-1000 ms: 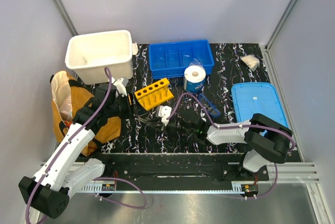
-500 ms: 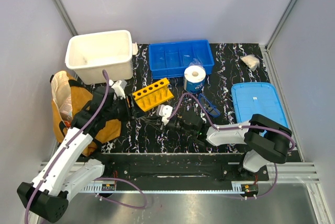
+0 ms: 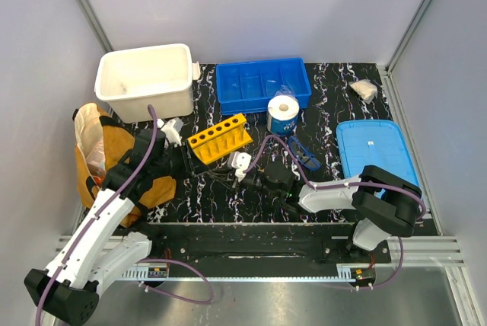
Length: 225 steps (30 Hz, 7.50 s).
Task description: Organize the chemistry lab equipment
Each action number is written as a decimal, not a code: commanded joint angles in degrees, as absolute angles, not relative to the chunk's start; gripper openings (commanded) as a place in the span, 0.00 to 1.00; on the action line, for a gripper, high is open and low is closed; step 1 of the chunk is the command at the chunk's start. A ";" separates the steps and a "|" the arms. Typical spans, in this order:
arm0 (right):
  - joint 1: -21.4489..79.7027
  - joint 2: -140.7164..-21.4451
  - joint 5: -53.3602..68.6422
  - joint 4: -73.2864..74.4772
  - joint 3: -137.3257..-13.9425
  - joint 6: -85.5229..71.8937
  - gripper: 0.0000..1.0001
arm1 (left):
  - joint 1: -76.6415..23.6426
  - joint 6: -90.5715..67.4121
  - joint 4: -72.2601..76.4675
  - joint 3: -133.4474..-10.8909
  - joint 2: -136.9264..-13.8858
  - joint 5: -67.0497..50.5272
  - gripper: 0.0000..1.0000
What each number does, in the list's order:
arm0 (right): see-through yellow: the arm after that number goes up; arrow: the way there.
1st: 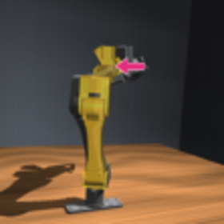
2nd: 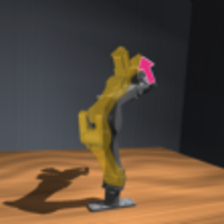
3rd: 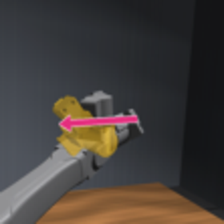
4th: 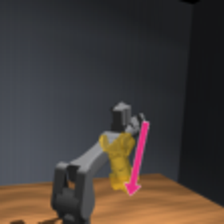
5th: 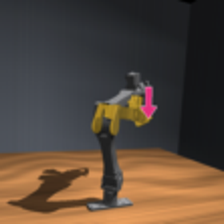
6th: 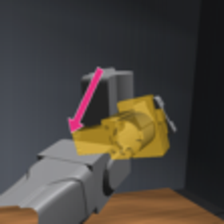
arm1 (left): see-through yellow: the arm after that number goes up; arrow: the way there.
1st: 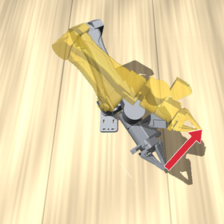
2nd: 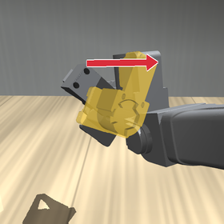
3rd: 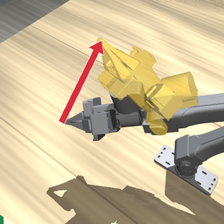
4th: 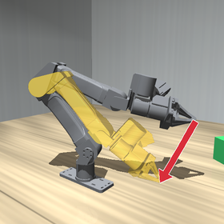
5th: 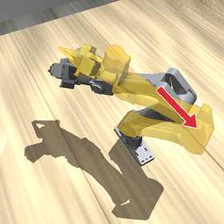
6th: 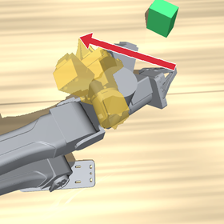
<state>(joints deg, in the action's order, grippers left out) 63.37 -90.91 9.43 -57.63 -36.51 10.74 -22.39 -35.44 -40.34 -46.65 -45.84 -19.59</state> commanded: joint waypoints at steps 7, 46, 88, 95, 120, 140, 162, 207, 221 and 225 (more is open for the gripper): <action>64.07 -91.06 8.00 -61.17 -35.86 10.28 0.27 | -22.15 -33.05 -38.41 -48.43 -47.28 -16.61 0.17; 64.07 -24.44 -27.51 -0.35 -22.50 -19.60 1.00 | -41.13 -23.29 -34.37 -84.73 -95.00 20.92 0.21; 64.07 -32.61 -28.65 -2.02 -26.02 -16.35 1.00 | -41.04 -23.03 -32.61 -79.46 -96.24 24.79 0.24; 64.07 -33.66 -28.65 -2.55 -26.63 -15.73 1.00 | -40.52 -23.38 -29.45 -77.08 -96.76 23.38 0.26; 63.90 -58.41 -33.58 3.16 -38.22 -15.65 1.00 | -33.94 -27.07 -32.60 -75.77 -84.57 7.58 0.43; 48.87 -93.50 -1.33 5.71 -56.24 -3.70 0.52 | -15.03 -24.52 -36.65 -54.33 -56.43 -12.30 0.52; 49.48 -106.08 0.79 7.38 -61.52 -2.11 0.33 | -13.45 -27.51 -37.53 -50.36 -51.41 -15.82 0.52; 54.32 -82.18 6.24 -21.45 -45.53 -8.35 0.17 | -14.32 -36.29 -21.37 -50.80 -66.79 -36.99 0.49; 55.02 -81.12 5.10 -22.76 -45.62 -8.88 0.17 | -19.34 -38.85 -18.81 -50.63 -70.49 -36.13 0.39; 55.11 -81.04 4.66 -23.29 -45.53 -9.14 0.17 | -19.42 -38.23 -19.68 -50.54 -70.58 -34.90 0.37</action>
